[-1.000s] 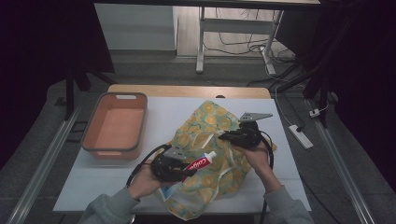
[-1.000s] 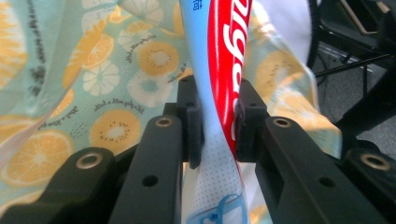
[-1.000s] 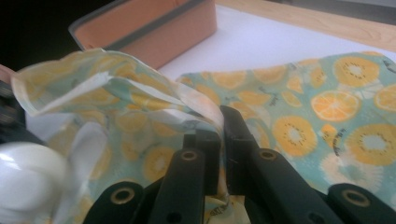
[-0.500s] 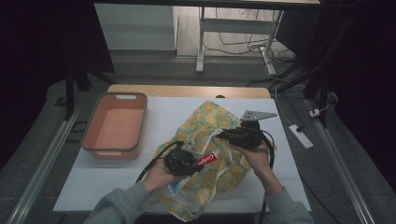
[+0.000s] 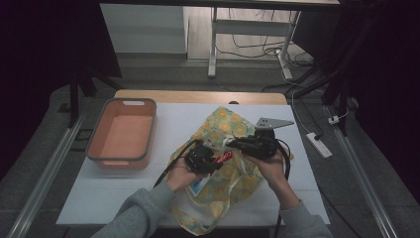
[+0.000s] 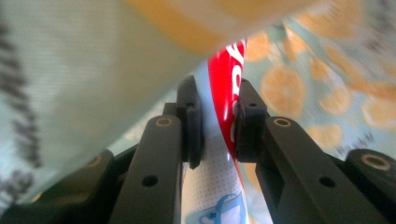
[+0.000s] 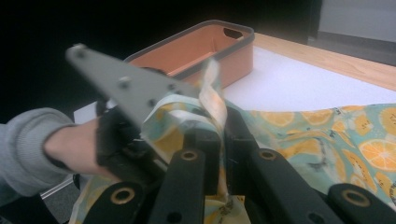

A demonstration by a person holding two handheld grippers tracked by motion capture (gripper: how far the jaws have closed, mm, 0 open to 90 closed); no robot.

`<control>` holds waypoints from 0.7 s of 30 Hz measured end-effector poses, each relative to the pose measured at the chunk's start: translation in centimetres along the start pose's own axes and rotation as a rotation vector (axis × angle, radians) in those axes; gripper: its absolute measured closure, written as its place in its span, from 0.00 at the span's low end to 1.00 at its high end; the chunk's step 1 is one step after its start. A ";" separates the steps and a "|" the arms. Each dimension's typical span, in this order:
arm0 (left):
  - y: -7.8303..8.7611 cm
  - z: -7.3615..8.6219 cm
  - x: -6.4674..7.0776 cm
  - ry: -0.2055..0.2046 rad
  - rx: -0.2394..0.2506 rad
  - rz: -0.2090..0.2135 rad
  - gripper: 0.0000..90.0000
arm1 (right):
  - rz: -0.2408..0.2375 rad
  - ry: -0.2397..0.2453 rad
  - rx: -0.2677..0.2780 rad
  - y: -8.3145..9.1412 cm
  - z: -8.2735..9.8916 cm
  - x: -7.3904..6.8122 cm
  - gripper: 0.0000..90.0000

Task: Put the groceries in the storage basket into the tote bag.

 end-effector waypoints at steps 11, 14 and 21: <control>-2.7 -0.9 -2.5 0.080 0.023 -0.036 0.83 | 0.010 -0.006 -0.008 -0.2 0.2 0.3 0.96; -3.5 -0.5 -2.6 0.071 -0.012 -0.033 0.82 | 0.022 -0.016 -0.015 -0.3 0.5 0.9 0.96; -1.4 -1.0 -1.0 0.045 0.043 0.010 0.57 | 0.035 -0.043 -0.021 -0.3 0.9 2.0 0.96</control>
Point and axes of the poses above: each handheld gripper's, and its own axes: y roughly backward along the jaws, z roughly out of its underside, x roughly to its right, the point moved 9 cm from there along -y, roughly forward along the jaws, and after that the axes turned 10 degrees about z, right-handed, at the moved point
